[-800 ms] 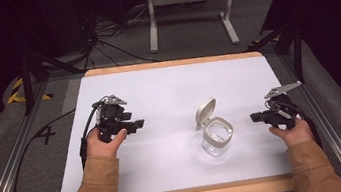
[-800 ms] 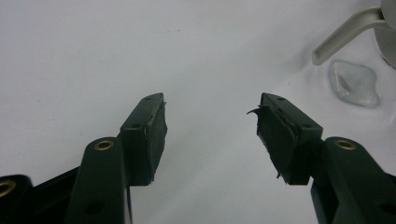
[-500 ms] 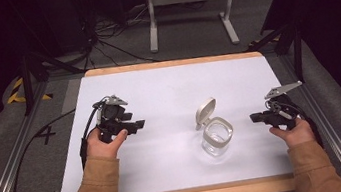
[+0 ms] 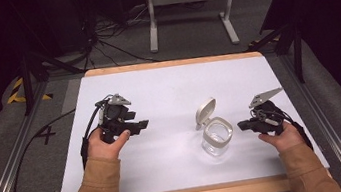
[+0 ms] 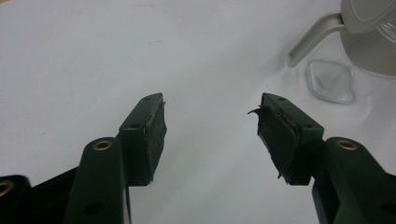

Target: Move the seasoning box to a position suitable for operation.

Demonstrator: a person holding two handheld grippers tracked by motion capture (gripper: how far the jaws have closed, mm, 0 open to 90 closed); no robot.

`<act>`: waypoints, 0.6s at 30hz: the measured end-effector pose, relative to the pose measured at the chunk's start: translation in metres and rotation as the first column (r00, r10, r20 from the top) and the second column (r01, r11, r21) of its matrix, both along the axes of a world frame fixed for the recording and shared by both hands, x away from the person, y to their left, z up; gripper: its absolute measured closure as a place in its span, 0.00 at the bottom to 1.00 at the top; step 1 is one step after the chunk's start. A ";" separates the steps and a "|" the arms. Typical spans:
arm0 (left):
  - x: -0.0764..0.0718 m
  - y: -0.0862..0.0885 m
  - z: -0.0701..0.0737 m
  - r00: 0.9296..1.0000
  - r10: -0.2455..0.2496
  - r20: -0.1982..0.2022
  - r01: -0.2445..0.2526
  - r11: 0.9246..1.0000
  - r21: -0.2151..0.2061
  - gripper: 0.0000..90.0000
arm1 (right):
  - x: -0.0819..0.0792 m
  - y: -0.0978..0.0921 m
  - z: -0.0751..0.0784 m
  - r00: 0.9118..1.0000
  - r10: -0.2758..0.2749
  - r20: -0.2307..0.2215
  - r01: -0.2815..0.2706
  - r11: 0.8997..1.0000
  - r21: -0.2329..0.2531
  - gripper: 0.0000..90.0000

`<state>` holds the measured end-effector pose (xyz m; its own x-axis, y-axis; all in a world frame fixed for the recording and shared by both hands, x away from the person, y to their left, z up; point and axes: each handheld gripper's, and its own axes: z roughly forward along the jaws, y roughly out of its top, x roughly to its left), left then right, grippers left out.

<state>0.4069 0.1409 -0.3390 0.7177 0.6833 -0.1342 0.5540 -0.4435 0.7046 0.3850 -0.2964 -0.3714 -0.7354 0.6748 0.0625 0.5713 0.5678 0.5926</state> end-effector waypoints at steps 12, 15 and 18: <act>0.000 -0.001 0.000 1.000 -0.010 0.005 0.010 1.000 0.013 0.47 | 0.000 0.021 -0.009 0.998 0.053 -0.032 -0.054 0.998 -0.032 0.99; 0.000 -0.002 0.000 1.000 -0.008 0.005 0.008 1.000 0.009 0.47 | 0.000 0.024 -0.011 0.997 0.063 -0.039 -0.064 0.998 -0.029 0.99; 0.000 -0.001 0.000 1.000 -0.009 0.004 0.009 1.000 0.010 0.46 | 0.000 0.025 -0.013 0.997 0.064 -0.043 -0.065 0.997 -0.035 0.99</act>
<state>0.4065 0.1394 -0.3386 0.7242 0.6782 -0.1247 0.5475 -0.4555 0.7020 0.3848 -0.2710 -0.3839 -0.7746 0.6285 0.0705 0.5567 0.6247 0.5476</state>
